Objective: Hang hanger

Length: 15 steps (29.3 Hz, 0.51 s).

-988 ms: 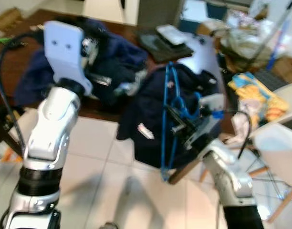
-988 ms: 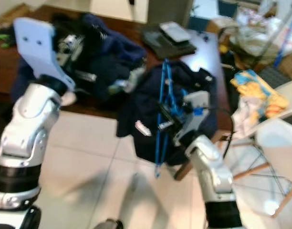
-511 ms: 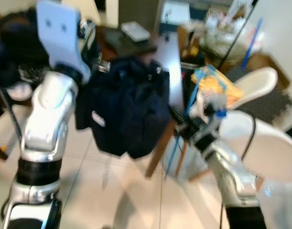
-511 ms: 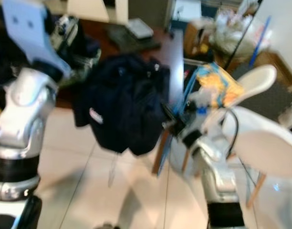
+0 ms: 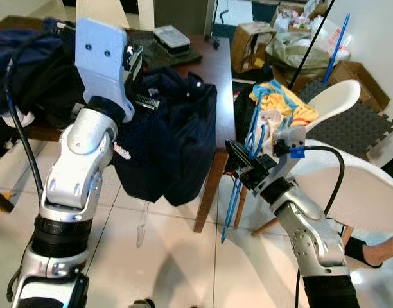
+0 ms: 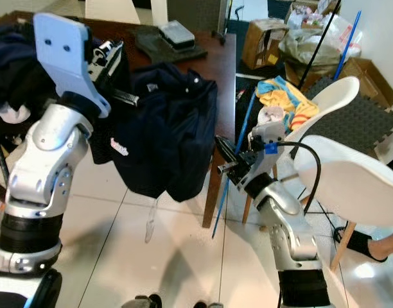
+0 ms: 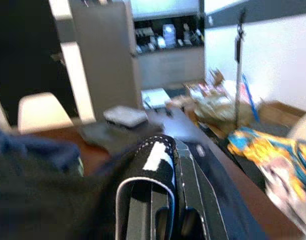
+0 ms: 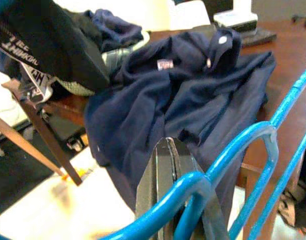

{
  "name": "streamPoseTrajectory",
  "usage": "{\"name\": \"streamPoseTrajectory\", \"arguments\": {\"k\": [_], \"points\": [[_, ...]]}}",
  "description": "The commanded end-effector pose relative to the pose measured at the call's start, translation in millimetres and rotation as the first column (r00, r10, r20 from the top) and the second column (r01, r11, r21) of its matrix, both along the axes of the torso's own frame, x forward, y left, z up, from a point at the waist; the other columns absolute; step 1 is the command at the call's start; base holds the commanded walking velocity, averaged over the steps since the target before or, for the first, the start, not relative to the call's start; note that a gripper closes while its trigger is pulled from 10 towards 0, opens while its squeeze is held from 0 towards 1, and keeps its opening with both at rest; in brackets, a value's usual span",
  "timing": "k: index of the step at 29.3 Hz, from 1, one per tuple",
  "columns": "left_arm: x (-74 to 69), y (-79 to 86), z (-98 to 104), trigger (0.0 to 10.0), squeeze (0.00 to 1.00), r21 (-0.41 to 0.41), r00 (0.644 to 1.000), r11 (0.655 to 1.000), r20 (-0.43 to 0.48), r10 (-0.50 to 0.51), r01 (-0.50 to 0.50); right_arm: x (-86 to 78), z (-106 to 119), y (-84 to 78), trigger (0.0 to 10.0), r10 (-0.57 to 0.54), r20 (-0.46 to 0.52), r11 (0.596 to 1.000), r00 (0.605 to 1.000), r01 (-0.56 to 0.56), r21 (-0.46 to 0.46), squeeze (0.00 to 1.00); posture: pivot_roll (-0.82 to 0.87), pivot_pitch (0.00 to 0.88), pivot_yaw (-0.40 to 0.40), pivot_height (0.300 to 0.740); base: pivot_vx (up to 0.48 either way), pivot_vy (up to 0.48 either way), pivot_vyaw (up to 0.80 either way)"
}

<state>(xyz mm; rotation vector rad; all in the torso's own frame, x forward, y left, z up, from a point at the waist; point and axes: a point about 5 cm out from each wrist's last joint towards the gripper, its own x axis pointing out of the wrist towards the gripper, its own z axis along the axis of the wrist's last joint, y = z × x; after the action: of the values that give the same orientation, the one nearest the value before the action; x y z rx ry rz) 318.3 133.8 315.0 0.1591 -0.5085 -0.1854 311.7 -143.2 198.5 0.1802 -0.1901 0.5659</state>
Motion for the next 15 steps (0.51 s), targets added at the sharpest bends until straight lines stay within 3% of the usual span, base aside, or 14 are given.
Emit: {"name": "streamPoseTrajectory", "arguments": {"k": [1, 3, 11, 12, 13, 15], "points": [[0.3, -5.1, -11, 10.0, 0.00, 0.001, 0.998, 0.999, -0.047, -0.033, 0.033, 0.3, -9, -11.3, 10.0, -0.050, -0.033, 0.998, 0.998, 0.049, -0.031, 0.00, 0.16, 0.191, -0.084, 0.740, -0.315, 0.000, 0.00], [0.3, -5.1, -11, 10.0, 0.00, 0.001, 0.998, 0.999, -0.047, -0.033, 0.033, 0.3, -9, -11.3, 10.0, -0.050, -0.033, 0.998, 0.998, 0.049, -0.031, 0.00, 0.16, 0.191, -0.084, 0.740, -0.315, 0.000, 0.00], [2.0, -8.3, -56, 10.0, 0.00, 0.032, 0.983, 0.999, -0.179, -0.035, 0.042, 4.7, -42, -48.0, 10.0, -0.258, -0.118, 0.960, 0.959, 0.240, -0.142, 0.00, 0.15, 0.196, -0.087, 0.740, -0.326, 0.000, 0.00], [2.9, -5.5, -70, 10.0, 0.00, 0.036, 0.975, 0.999, -0.221, -0.024, 0.033, 3.2, -57, -61.3, 10.0, -0.342, -0.150, 0.932, 0.928, 0.314, -0.182, 0.00, 0.15, 0.196, -0.089, 0.740, -0.289, 0.000, 0.00], [2.9, -5.5, -70, 10.0, 0.00, 0.036, 0.975, 0.999, -0.221, -0.024, 0.033, 3.2, -57, -61.3, 10.0, -0.342, -0.150, 0.932, 0.928, 0.314, -0.182, 0.00, 0.15, 0.196, -0.089, 0.740, -0.289, 0.000, 0.00], [3.5, 0.4, -94, 10.0, 0.00, 0.055, 0.959, 0.998, -0.284, 0.000, 0.016, -2.9, -80, -80.7, 10.0, -0.457, -0.190, 0.878, 0.869, 0.405, -0.256, 0.00, 0.15, 0.195, -0.090, 0.740, -0.291, 0.000, 0.00]]}}
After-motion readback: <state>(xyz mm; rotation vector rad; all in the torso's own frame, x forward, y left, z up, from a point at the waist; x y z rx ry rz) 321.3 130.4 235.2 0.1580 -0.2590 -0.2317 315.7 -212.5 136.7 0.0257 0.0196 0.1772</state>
